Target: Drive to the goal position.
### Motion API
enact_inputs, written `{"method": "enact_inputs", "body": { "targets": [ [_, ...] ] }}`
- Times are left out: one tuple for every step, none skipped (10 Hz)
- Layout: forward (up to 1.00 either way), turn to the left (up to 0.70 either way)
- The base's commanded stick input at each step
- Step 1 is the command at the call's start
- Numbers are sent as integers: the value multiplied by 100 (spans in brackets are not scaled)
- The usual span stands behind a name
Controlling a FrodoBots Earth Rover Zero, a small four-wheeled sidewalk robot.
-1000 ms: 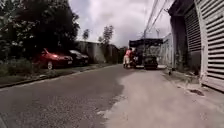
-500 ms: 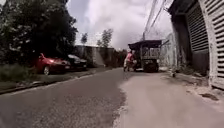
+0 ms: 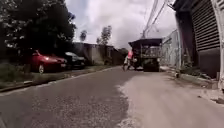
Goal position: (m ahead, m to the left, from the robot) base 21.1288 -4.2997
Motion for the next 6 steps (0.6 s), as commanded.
{"method": "enact_inputs", "body": {
  "targets": [
    [70,0],
    [70,0],
    [70,0],
    [70,0],
    [70,0],
    [70,0]
  ]
}}
